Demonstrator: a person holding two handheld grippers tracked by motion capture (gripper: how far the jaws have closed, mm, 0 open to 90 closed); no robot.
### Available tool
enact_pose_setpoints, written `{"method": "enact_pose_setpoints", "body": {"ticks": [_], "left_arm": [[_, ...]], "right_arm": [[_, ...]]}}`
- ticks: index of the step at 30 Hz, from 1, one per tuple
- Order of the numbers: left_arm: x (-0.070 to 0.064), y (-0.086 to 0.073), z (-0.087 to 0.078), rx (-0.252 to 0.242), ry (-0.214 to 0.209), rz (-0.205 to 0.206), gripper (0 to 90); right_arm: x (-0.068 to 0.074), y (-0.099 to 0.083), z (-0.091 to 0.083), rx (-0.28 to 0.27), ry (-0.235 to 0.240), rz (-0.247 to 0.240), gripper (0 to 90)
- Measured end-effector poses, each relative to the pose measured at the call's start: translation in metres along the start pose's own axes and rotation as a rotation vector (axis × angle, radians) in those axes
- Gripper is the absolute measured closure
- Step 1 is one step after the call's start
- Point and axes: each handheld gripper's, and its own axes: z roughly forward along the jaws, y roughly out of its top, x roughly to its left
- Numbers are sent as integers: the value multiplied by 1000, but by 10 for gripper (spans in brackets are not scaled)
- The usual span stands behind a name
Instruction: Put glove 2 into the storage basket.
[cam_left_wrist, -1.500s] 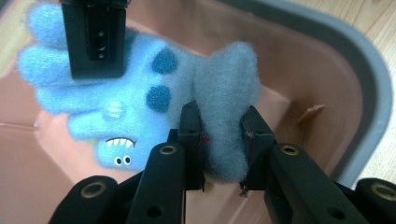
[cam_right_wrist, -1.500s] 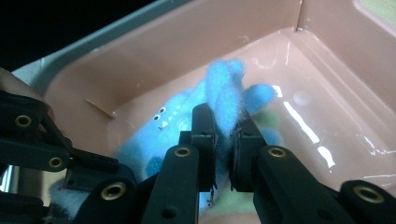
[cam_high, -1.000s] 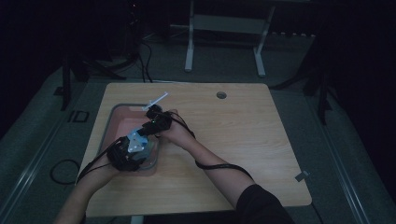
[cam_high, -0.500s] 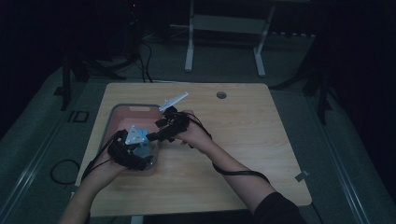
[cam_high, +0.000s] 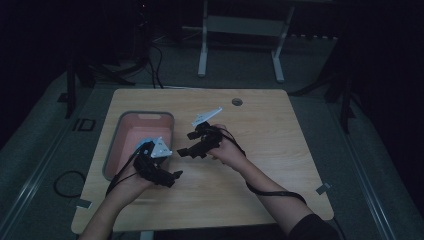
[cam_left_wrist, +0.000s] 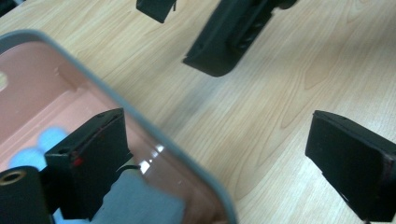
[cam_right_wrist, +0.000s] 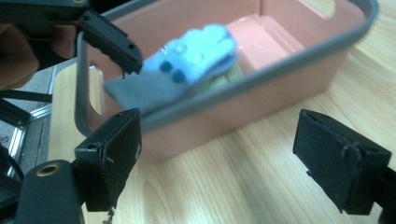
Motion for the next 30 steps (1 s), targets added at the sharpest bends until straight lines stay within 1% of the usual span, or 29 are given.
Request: {"method": "enact_pose_setpoints", "body": {"ticks": [1,2,3,5,8,10,11,12,13,14,15,16,18,19,20,23,25,30], "left_arm": [[-1,1,2,-5,-14,-9,44],[-3,2,4,-9,-25,-16,24],[-5,3,6,-9,-31,-18,24],[-9,6,8,-22,-26,-10,23],[-15,12,10,-43,-38,-18,20],[-20,15,13,-57,-38,-5,20],[-22,17,15,-59,-45,-3,20],[-22,17,15,-59,-45,-3,20],[-27,20,21,-58,-61,10,20],[-30,21,24,-57,-74,10,20],[-33,23,27,-53,-82,15,20],[-36,24,30,-52,-87,28,20],[-42,26,36,-49,-107,39,20],[-45,27,38,-51,-109,50,20],[-47,27,41,-54,-115,54,20],[-53,29,49,-54,-137,61,20],[-57,31,53,-56,-145,67,20],[-68,32,65,-65,-180,85,20]], "right_arm": [[-1,-3,-1,-1,0,9,157],[-2,-6,-3,-7,-6,9,157],[-2,-10,-5,-10,-12,9,158],[-3,-16,-9,-6,-9,-1,155],[-6,-27,-16,1,-23,-14,148],[-8,-34,-22,-1,-31,-15,147],[-9,-37,-24,-1,-37,-12,146],[-9,-37,-24,-1,-37,-12,146],[-10,-40,-27,-7,-41,-12,147],[-12,-48,-31,-1,-51,-12,147],[-13,-52,-32,1,-58,-18,147],[-13,-56,-34,4,-61,-19,147],[-14,-63,-38,5,-70,-18,147],[-14,-67,-40,0,-71,-21,147],[-13,-70,-42,-3,-68,-22,147],[-13,-81,-46,-6,-82,-35,147],[-13,-87,-50,-10,-84,-33,147],[-14,-106,-58,-17,-88,-32,147]]}}
